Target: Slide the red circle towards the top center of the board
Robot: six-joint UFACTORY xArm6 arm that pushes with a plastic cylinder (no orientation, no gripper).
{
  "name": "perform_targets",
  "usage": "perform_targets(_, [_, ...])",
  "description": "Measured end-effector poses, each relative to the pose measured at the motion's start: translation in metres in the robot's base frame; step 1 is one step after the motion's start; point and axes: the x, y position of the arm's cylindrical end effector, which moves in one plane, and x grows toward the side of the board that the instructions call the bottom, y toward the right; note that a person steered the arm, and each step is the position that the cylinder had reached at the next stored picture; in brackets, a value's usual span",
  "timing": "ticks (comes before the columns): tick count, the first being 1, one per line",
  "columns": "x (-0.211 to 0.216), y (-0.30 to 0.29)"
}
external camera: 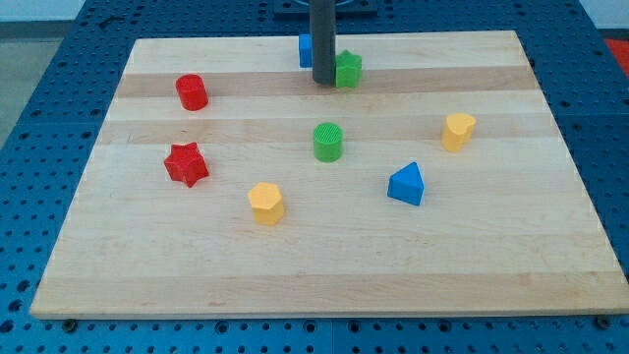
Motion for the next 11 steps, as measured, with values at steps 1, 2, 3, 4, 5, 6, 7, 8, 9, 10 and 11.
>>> perform_targets(1, [0.000,0.001])
perform_targets(2, [0.008,-0.003])
perform_targets(3, [0.046,-0.049])
perform_targets(4, [0.072,-0.119])
perform_targets(5, [0.079,-0.185])
perform_targets(6, [0.061,-0.206])
perform_targets(7, [0.046,-0.206])
perform_targets(8, [0.043,-0.221])
perform_targets(9, [0.028,-0.236])
perform_targets(10, [0.026,-0.227])
perform_targets(11, [0.026,-0.205])
